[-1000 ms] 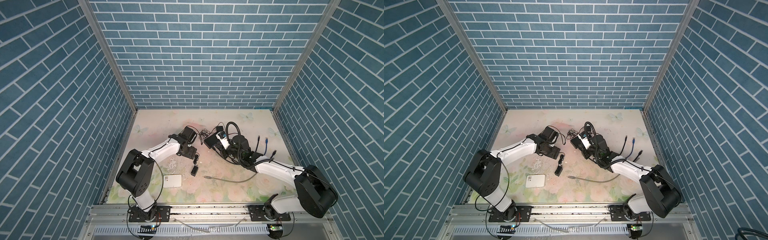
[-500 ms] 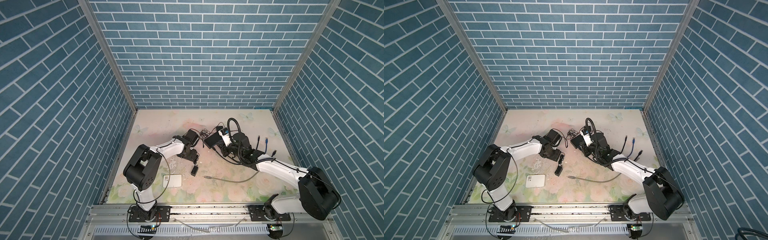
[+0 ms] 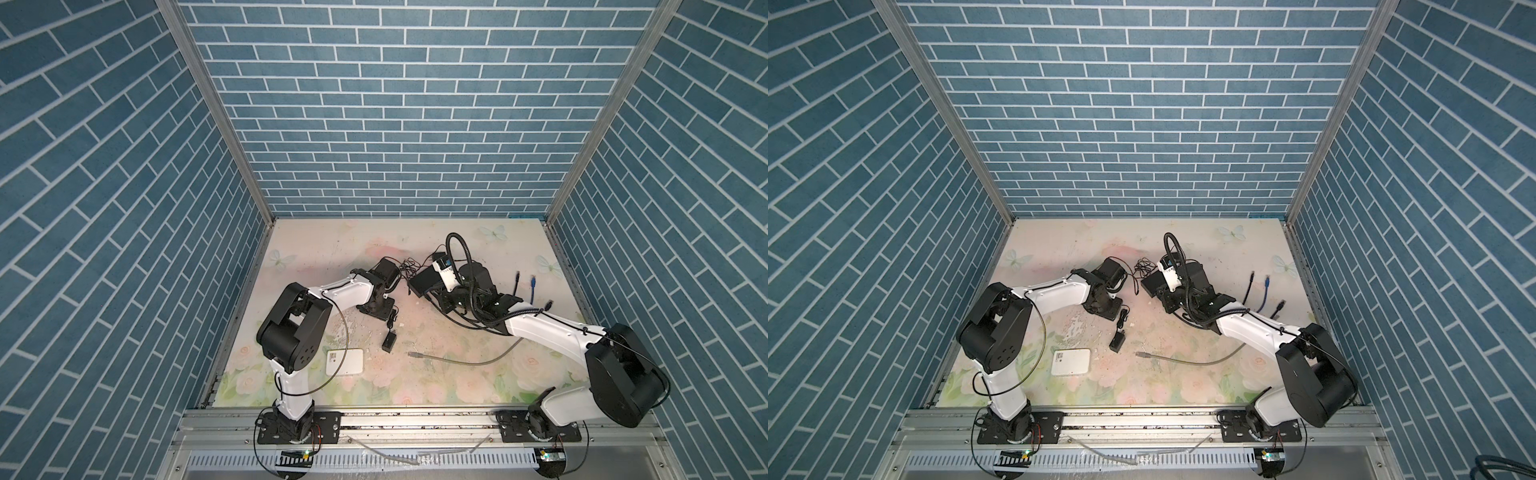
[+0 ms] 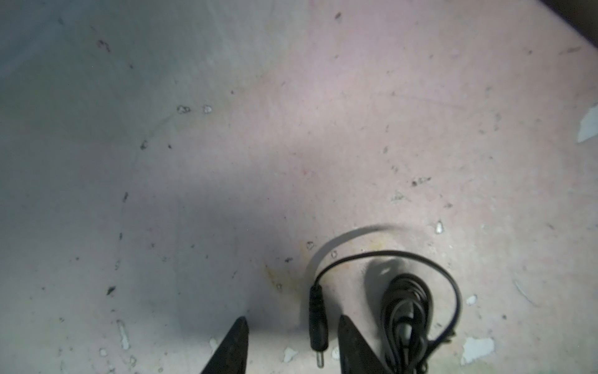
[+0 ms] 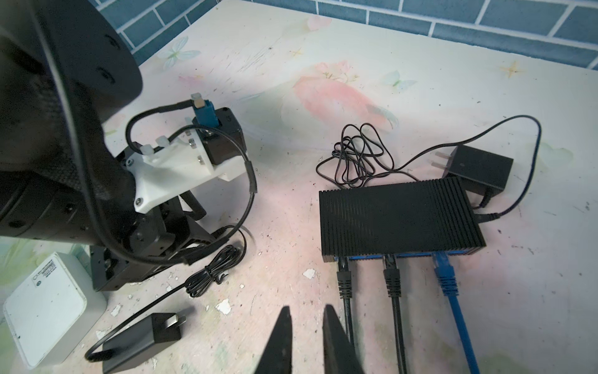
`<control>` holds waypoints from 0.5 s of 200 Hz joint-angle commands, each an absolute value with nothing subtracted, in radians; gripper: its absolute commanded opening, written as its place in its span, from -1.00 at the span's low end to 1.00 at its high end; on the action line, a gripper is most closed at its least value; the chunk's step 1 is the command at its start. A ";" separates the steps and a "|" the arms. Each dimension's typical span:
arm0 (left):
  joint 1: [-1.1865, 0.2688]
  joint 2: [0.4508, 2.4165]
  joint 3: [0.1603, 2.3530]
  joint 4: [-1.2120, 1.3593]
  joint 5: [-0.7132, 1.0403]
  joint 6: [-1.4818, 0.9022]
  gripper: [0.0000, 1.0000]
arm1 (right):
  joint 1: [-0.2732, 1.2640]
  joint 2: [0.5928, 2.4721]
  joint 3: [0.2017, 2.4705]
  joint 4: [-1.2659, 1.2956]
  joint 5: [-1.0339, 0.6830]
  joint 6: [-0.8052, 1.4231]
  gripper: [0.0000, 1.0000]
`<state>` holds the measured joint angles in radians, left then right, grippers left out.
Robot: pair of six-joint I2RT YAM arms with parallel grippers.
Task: Insert the plug into the switch port
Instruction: 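Move the left gripper over the small black power cord while the right gripper draws back, then grasp the barrel plug of the thin black cord with the left gripper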
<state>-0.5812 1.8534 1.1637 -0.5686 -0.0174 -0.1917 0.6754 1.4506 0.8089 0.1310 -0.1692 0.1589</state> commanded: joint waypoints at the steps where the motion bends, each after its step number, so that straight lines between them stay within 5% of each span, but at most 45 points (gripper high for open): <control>1: -0.585 1.871 1.175 -0.597 -0.008 -0.178 -0.32 | 0.678 1.469 0.860 0.111 -0.198 0.199 -0.65; 68: -0.584 1.855 1.146 -0.550 0.031 -0.186 -0.80 | 0.679 1.499 0.888 0.112 -0.243 0.291 -0.76; 100: -0.585 1.820 1.143 -0.526 0.044 -0.197 -0.84 | 0.680 1.527 0.907 0.091 -0.268 0.328 -0.76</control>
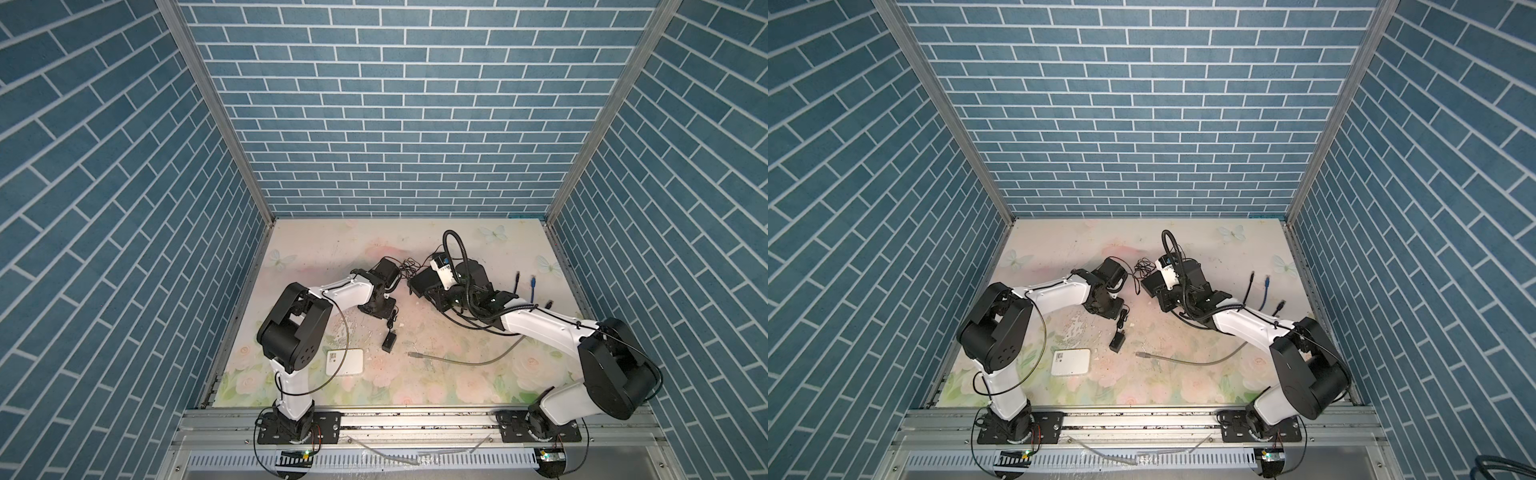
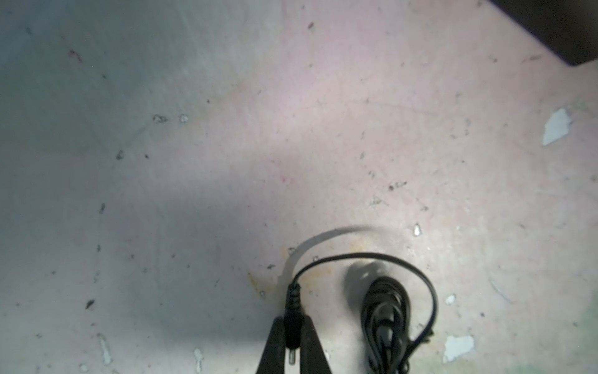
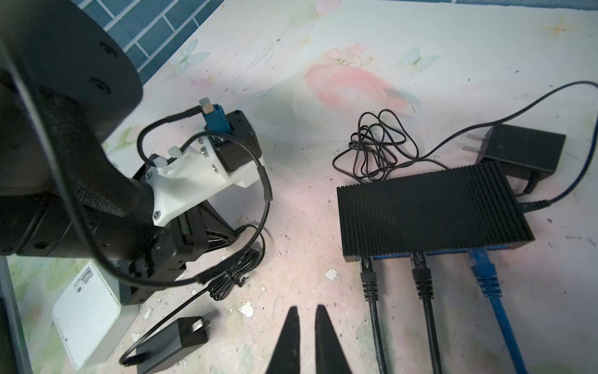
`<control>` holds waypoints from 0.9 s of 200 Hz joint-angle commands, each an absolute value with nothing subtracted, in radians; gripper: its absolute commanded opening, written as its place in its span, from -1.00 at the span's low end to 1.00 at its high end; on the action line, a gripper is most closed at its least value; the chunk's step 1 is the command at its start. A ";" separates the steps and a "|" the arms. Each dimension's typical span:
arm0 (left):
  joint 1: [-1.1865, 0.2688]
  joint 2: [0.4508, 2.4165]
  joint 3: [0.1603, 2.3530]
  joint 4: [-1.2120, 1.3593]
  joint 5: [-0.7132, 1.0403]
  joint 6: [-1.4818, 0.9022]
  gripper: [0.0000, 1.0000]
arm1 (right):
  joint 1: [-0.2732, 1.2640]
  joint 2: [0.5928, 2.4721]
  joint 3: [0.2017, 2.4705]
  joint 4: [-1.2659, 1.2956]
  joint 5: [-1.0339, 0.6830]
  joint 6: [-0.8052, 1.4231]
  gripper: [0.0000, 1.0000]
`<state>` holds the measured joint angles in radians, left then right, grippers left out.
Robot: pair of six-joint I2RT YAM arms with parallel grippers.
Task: Insert the plug into the switch port
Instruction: 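Grasp the barrel plug of the thin black cord with the left gripper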
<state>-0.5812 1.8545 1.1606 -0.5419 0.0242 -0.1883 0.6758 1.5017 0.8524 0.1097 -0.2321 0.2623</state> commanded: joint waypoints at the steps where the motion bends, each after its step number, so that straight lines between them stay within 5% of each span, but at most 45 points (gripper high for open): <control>1: -0.584 1.818 1.144 -0.524 0.045 -0.197 -0.84 | 0.680 1.529 0.907 0.089 -0.269 0.329 -0.76; 180: -0.585 1.608 1.252 -0.347 -0.012 -0.374 -0.94 | 0.680 1.595 0.992 0.220 -0.501 0.504 -0.75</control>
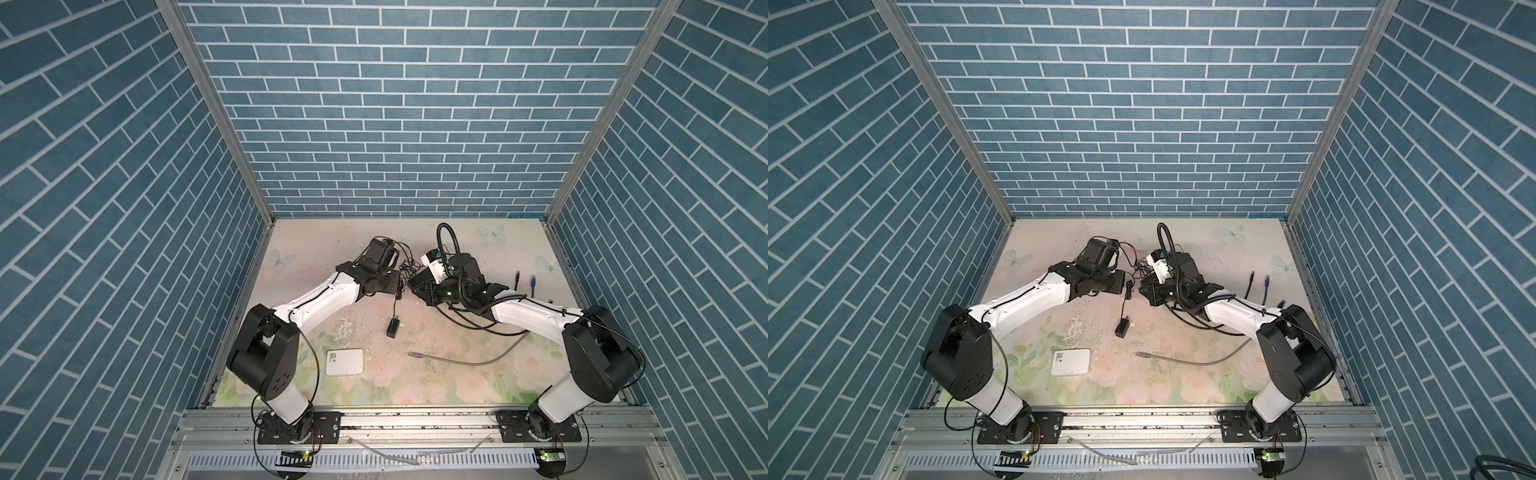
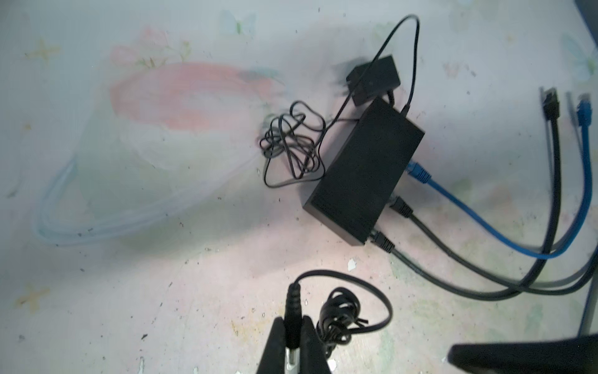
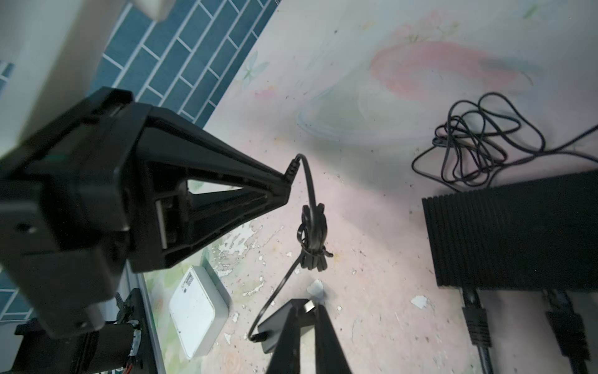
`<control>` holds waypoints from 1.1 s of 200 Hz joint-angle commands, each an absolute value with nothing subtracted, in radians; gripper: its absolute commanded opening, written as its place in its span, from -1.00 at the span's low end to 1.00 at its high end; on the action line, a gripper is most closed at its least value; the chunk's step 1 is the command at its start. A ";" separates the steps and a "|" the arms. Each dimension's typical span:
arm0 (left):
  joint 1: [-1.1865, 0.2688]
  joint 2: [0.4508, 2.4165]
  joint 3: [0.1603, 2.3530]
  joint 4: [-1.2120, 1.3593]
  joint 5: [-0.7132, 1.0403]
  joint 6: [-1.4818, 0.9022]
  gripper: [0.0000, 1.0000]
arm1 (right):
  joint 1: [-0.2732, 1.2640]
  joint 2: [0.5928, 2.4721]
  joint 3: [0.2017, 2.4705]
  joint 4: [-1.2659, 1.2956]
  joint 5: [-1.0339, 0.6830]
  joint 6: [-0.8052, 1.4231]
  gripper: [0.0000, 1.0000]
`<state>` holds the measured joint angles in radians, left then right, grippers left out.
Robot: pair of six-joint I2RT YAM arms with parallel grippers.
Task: Insert the plug into the switch port
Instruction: 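Grasp the barrel plug of the thin black cord with the left gripper, then lift the barrel plug and carry it toward the white router box with the left gripper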
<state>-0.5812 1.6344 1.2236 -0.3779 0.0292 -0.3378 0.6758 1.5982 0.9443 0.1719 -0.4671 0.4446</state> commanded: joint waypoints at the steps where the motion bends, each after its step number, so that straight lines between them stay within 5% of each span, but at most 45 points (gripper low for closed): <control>1: -0.585 1.606 1.251 -0.346 -0.011 -0.374 -0.94 | 0.680 1.594 0.992 0.223 -0.502 0.506 -0.75; 220: -0.589 1.466 1.022 -0.300 0.005 -0.442 -0.91 | 0.737 1.803 1.142 0.364 -0.616 0.750 -0.56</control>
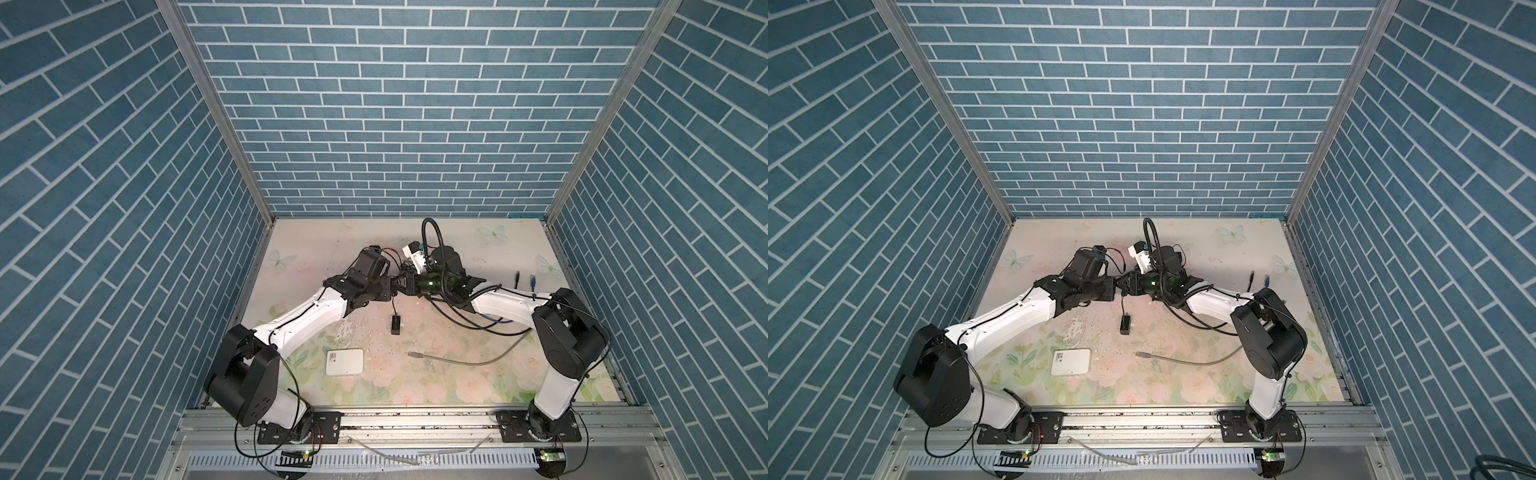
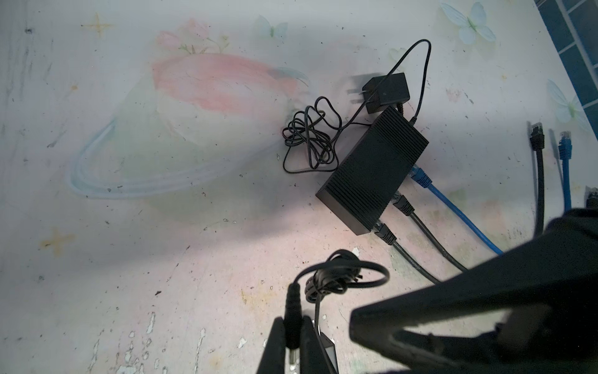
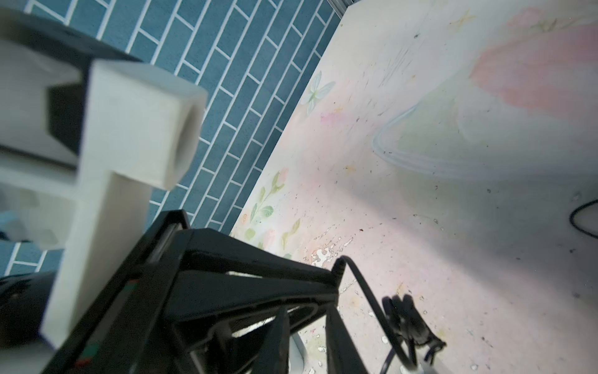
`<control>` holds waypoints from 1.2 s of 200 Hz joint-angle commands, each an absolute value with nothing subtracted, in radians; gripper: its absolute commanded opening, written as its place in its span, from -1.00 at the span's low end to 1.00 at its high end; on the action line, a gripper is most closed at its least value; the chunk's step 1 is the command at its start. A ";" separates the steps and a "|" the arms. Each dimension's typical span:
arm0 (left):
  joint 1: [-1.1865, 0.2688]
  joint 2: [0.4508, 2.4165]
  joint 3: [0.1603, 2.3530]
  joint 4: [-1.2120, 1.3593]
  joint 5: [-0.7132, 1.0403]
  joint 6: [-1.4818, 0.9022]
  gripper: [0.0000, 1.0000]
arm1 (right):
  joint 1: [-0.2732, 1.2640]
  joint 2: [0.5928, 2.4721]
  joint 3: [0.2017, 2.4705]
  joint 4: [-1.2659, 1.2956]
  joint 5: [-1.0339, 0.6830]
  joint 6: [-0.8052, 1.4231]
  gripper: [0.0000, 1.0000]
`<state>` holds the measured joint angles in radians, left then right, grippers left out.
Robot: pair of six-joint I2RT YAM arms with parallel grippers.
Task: Insert the plug into the switch port
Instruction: 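Lift the barrel plug and carry it toward the white router box with the left gripper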
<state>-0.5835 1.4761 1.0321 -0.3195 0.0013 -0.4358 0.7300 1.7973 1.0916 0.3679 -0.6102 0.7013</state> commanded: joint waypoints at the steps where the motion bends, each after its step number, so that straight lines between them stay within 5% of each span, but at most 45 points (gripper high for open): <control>1: -0.589 1.466 1.022 -0.300 0.006 -0.442 -0.91 | 0.736 1.804 1.142 0.362 -0.616 0.750 -0.56; 129: -0.593 1.435 0.977 -0.225 0.137 -0.402 -0.91 | 0.735 1.881 1.222 0.380 -0.545 0.781 -0.46; 178: -0.592 1.434 0.977 -0.232 0.086 -0.381 -0.91 | 0.736 1.876 1.214 0.348 -0.550 0.776 -0.59; 240: -0.592 1.447 0.979 -0.218 0.061 -0.350 -0.77 | 0.735 1.875 1.212 0.354 -0.603 0.776 -1.00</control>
<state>-0.5877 1.4502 0.9867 -0.2359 0.0788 -0.3759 0.7315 1.8759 1.1740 0.3519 -0.5690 0.7685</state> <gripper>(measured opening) 0.096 0.063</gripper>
